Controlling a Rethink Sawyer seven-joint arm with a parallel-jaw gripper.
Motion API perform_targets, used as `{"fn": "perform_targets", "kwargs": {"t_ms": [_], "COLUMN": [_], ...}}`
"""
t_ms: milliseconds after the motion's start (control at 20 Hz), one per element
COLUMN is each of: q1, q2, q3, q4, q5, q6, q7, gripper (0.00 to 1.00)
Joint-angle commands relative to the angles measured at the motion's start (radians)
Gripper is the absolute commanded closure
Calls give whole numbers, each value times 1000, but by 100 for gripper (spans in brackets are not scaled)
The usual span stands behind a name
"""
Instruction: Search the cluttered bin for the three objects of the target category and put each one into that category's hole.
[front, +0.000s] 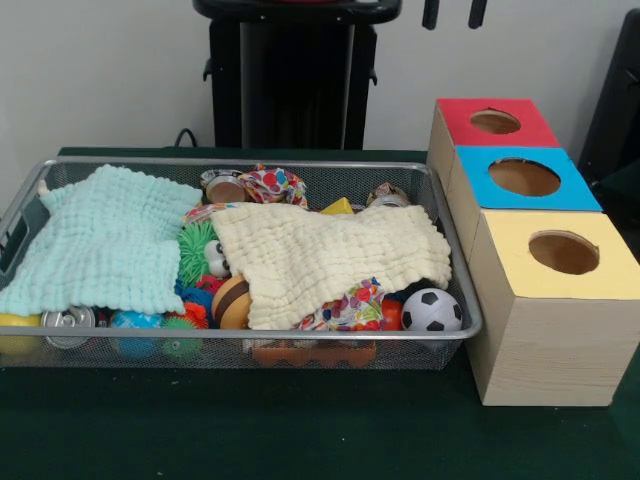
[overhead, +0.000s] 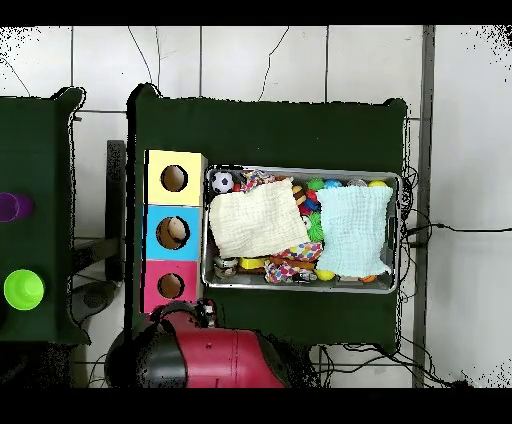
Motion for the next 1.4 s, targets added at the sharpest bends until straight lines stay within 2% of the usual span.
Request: {"fn": "perform_targets", "kwargs": {"t_ms": [50, 350, 700, 1400], "q1": [-54, -85, -134, -238], "q2": [98, 156, 226, 272], "q3": [38, 54, 85, 150], "q4": [-129, -231, -299, -376], "q5": [12, 16, 31, 39], "q6": [-41, 7, -9, 34], "q7": [141, 120, 100, 39], "gripper": [0, 0, 0, 0]}}
